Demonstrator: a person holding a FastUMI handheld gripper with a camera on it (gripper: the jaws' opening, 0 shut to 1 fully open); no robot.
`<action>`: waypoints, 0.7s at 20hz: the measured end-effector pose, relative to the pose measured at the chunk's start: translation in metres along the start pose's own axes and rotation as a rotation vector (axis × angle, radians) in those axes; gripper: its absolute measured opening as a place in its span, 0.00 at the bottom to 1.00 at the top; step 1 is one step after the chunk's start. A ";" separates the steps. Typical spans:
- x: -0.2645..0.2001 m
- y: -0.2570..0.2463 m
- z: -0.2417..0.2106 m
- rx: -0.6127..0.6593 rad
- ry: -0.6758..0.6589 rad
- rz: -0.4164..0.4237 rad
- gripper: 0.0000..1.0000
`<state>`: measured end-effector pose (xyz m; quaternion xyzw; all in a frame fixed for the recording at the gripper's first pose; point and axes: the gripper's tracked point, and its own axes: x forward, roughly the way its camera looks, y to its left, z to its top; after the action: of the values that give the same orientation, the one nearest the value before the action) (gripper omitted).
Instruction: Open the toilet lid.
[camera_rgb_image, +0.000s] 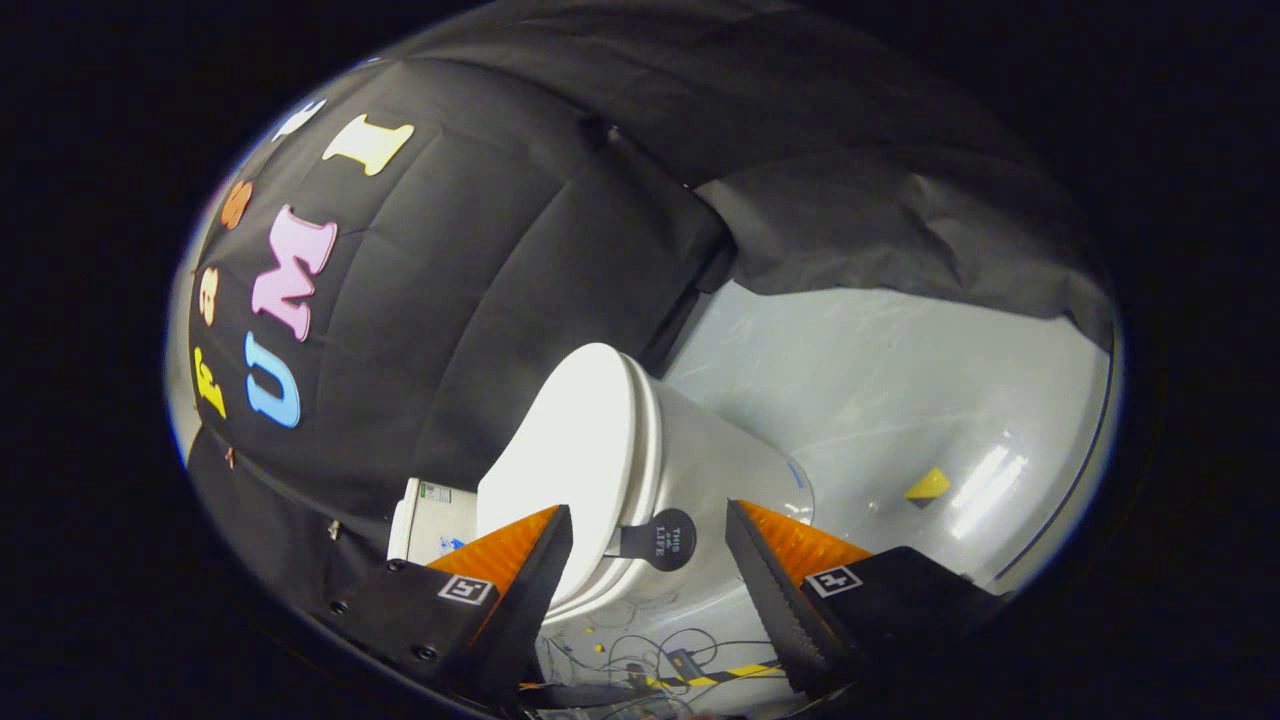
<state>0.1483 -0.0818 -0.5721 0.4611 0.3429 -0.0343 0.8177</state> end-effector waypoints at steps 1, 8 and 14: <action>0.003 -0.004 -0.008 0.025 0.011 -0.004 0.97; 0.014 -0.002 -0.021 0.342 -0.009 0.103 0.74; 0.017 -0.007 -0.032 0.343 -0.037 0.118 0.12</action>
<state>0.1422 -0.0565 -0.5977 0.6123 0.2892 -0.0527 0.7340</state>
